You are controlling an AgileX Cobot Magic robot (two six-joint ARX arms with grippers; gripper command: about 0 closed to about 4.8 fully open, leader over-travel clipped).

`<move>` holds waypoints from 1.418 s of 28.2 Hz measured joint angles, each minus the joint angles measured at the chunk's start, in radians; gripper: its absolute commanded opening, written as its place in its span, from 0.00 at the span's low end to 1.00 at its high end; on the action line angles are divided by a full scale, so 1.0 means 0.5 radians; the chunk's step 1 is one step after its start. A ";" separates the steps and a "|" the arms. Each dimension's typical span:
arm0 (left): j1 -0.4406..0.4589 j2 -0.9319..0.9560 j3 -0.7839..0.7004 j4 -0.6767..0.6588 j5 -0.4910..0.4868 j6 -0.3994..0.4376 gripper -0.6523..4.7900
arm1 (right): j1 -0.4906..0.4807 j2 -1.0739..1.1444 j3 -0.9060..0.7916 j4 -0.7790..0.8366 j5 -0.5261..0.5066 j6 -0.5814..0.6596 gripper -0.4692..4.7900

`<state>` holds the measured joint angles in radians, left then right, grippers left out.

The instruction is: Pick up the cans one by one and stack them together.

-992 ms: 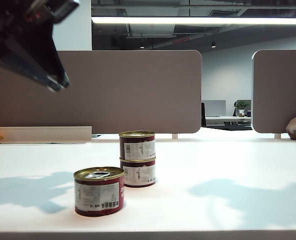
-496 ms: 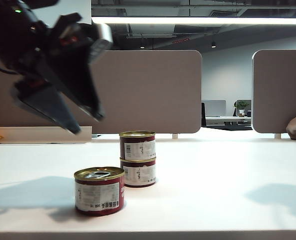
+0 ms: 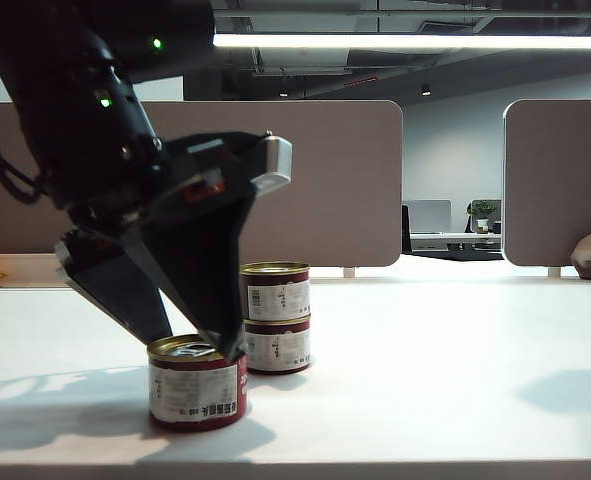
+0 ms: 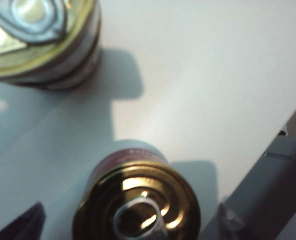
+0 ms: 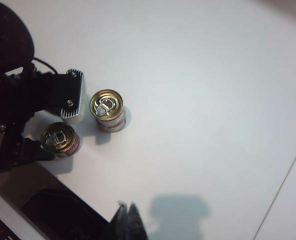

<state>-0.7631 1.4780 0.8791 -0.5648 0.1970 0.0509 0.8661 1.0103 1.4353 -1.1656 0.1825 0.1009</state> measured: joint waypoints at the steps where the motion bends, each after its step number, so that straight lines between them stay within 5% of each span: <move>1: -0.001 0.020 0.000 0.025 0.002 -0.012 0.88 | 0.000 -0.005 0.000 -0.012 0.000 0.000 0.08; 14: -0.001 0.149 0.000 0.090 0.006 -0.090 0.82 | 0.000 -0.090 0.000 -0.043 0.001 0.043 0.08; 18: -0.001 0.156 0.000 0.095 0.007 -0.090 0.55 | 0.000 -0.108 0.000 -0.043 0.001 0.044 0.08; 25: -0.001 0.150 0.011 0.143 0.003 -0.090 0.44 | 0.000 -0.121 0.000 -0.044 0.002 0.045 0.08; 40: -0.001 -0.075 0.109 -0.047 -0.085 -0.097 0.43 | 0.000 -0.121 0.000 -0.043 0.001 0.045 0.08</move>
<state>-0.7635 1.4406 0.9337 -0.5880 0.1543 0.0025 0.8661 0.9497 1.4353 -1.1873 0.1829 0.1234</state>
